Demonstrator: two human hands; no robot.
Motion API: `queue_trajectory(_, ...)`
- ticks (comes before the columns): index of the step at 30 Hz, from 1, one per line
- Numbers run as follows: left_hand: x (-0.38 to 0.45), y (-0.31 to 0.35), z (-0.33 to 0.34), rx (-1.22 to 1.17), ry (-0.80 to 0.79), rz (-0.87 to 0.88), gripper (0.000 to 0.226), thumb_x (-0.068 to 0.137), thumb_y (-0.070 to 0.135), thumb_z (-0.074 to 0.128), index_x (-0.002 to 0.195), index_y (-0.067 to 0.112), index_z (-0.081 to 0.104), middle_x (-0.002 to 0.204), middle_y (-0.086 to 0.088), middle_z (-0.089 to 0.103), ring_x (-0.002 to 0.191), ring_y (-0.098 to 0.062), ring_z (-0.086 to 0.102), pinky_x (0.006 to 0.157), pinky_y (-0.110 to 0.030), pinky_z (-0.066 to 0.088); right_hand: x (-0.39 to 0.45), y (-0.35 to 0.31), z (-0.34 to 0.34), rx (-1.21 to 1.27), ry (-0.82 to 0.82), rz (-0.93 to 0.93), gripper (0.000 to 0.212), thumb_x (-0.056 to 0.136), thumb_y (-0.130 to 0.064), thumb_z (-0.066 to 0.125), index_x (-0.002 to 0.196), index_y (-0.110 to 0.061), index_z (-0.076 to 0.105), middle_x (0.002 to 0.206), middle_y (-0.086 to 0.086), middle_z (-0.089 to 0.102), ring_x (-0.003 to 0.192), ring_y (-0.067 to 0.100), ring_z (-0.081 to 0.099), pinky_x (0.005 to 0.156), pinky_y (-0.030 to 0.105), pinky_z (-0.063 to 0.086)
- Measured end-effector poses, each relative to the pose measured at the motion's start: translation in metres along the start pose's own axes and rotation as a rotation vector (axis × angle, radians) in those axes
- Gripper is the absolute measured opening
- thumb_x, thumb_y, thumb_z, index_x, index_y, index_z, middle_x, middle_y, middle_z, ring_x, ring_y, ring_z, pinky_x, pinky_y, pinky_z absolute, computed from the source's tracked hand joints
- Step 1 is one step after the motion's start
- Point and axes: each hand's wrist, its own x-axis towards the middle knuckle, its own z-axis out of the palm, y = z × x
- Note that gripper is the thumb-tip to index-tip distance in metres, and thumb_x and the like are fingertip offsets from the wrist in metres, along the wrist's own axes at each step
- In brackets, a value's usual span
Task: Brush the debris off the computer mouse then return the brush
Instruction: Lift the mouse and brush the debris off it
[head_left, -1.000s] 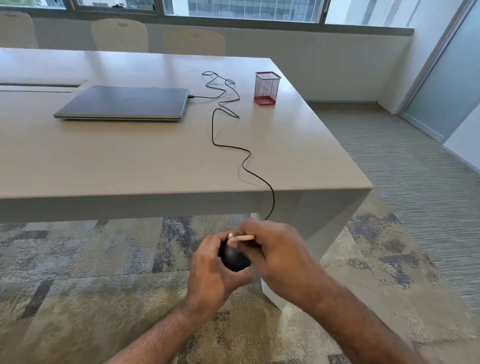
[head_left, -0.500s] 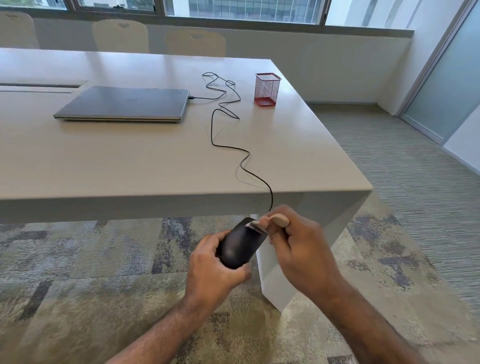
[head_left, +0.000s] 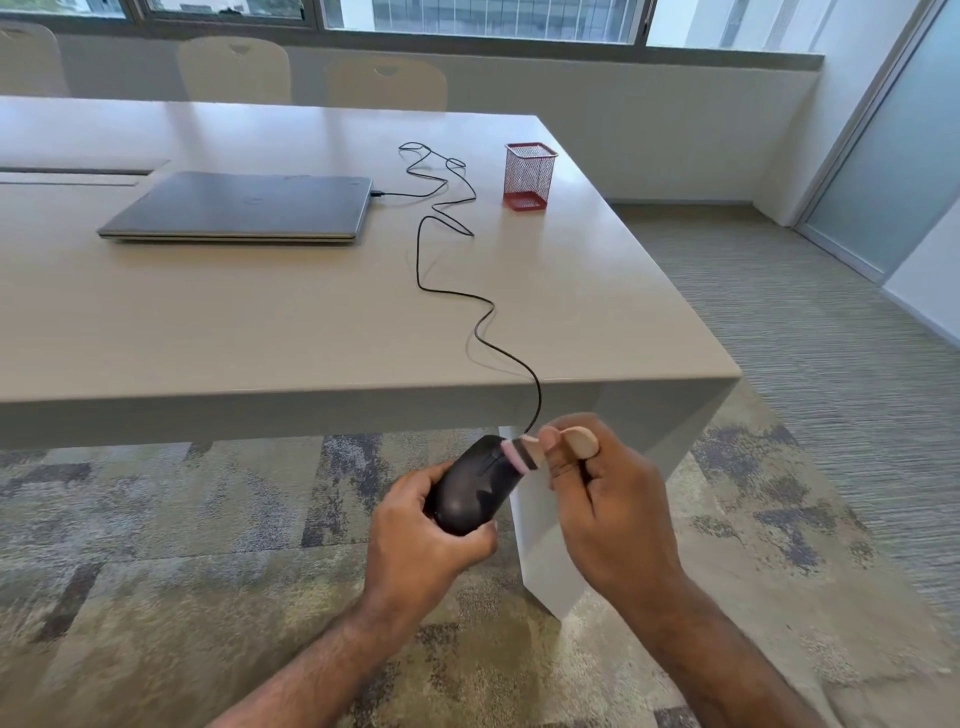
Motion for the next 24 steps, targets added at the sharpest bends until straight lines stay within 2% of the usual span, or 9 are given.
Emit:
queue_trajectory(3, 0.001, 0.0, -0.001, -0.011, 0.019, -0.02, 0.062, 0.044, 0.047, 0.082, 0.103, 0.045, 0.063, 0.095, 0.014, 0.069, 0.081, 0.0, 0.068, 0.059, -0.011, 0.052, -0.01, 0.0, 0.008, 0.01, -0.07, 0.026, 0.025, 0.101, -0.037, 0.049, 0.087, -0.02, 0.061, 0.057, -0.013, 0.053, 0.052, 0.009, 0.053, 0.047, 0.012, 0.034)
queue_trajectory(6, 0.002, -0.004, -0.002, -0.037, 0.006, -0.05, 0.065, 0.046, 0.043, 0.085, 0.108, 0.038, 0.068, 0.094, 0.011, 0.072, 0.079, -0.003, 0.071, 0.06, -0.02, 0.057, -0.015, -0.008, 0.012, 0.122, -0.125, 0.034, 0.024, 0.102, -0.038, 0.051, 0.082, -0.026, 0.058, 0.061, -0.016, 0.059, 0.056, 0.008, 0.06, 0.051, 0.012, 0.041)
queue_trajectory(7, 0.002, -0.006, -0.002, -0.044, -0.001, -0.053, 0.064, 0.046, 0.041, 0.086, 0.108, 0.038, 0.069, 0.094, 0.01, 0.073, 0.08, -0.004, 0.071, 0.062, -0.024, 0.06, -0.015, -0.009, 0.012, 0.17, -0.141, 0.05, 0.025, 0.102, -0.037, 0.051, 0.08, -0.027, 0.057, 0.062, -0.015, 0.062, 0.056, 0.01, 0.061, 0.051, 0.017, 0.045)
queue_trajectory(9, 0.002, -0.006, -0.002, -0.046, -0.006, -0.054, 0.064, 0.045, 0.041, 0.086, 0.106, 0.041, 0.068, 0.094, 0.009, 0.074, 0.081, -0.006, 0.072, 0.067, -0.031, 0.063, -0.012, -0.009, 0.01, 0.232, -0.14, 0.086, 0.026, 0.101, -0.036, 0.053, 0.078, -0.025, 0.057, 0.063, -0.003, 0.063, 0.052, 0.016, 0.06, 0.049, 0.037, 0.052)
queue_trajectory(11, 0.002, -0.004, -0.002, -0.023, 0.009, -0.039, 0.064, 0.043, 0.045, 0.083, 0.105, 0.044, 0.065, 0.095, 0.011, 0.073, 0.082, -0.004, 0.071, 0.067, -0.028, 0.062, -0.008, -0.006, 0.006, 0.258, -0.07, 0.097, 0.023, 0.101, -0.037, 0.053, 0.081, -0.027, 0.059, 0.062, 0.003, 0.063, 0.05, 0.02, 0.06, 0.049, 0.046, 0.052)
queue_trajectory(14, 0.001, -0.002, -0.003, -0.004, 0.019, -0.028, 0.065, 0.045, 0.046, 0.083, 0.108, 0.044, 0.065, 0.094, 0.014, 0.073, 0.082, 0.001, 0.07, 0.064, -0.017, 0.058, -0.004, 0.004, 0.001, 0.156, 0.064, 0.059, 0.02, 0.102, -0.039, 0.05, 0.088, -0.029, 0.06, 0.058, 0.003, 0.061, 0.048, 0.024, 0.059, 0.046, 0.046, 0.049)
queue_trajectory(16, 0.002, -0.001, -0.002, -0.011, 0.017, -0.034, 0.066, 0.046, 0.045, 0.084, 0.109, 0.042, 0.066, 0.093, 0.016, 0.072, 0.082, 0.002, 0.07, 0.062, -0.015, 0.056, -0.006, 0.008, 0.003, 0.098, 0.078, 0.059, 0.023, 0.103, -0.039, 0.047, 0.09, -0.025, 0.061, 0.058, 0.002, 0.06, 0.049, 0.025, 0.059, 0.046, 0.046, 0.049)
queue_trajectory(21, 0.003, -0.003, -0.001, -0.017, 0.005, -0.054, 0.067, 0.043, 0.045, 0.083, 0.109, 0.036, 0.07, 0.092, 0.012, 0.073, 0.078, -0.003, 0.071, 0.06, -0.015, 0.055, -0.019, 0.002, 0.012, 0.199, -0.061, 0.063, 0.028, 0.101, -0.042, 0.048, 0.081, -0.026, 0.058, 0.06, -0.004, 0.061, 0.05, 0.018, 0.06, 0.047, 0.04, 0.051)
queue_trajectory(24, 0.003, -0.004, -0.001, -0.026, 0.015, -0.057, 0.068, 0.04, 0.043, 0.082, 0.106, 0.041, 0.068, 0.093, 0.01, 0.074, 0.079, -0.002, 0.07, 0.06, -0.016, 0.055, -0.016, 0.004, 0.011, 0.306, -0.115, 0.126, 0.031, 0.1, -0.042, 0.052, 0.077, -0.022, 0.058, 0.06, 0.004, 0.063, 0.048, 0.022, 0.06, 0.046, 0.043, 0.051)
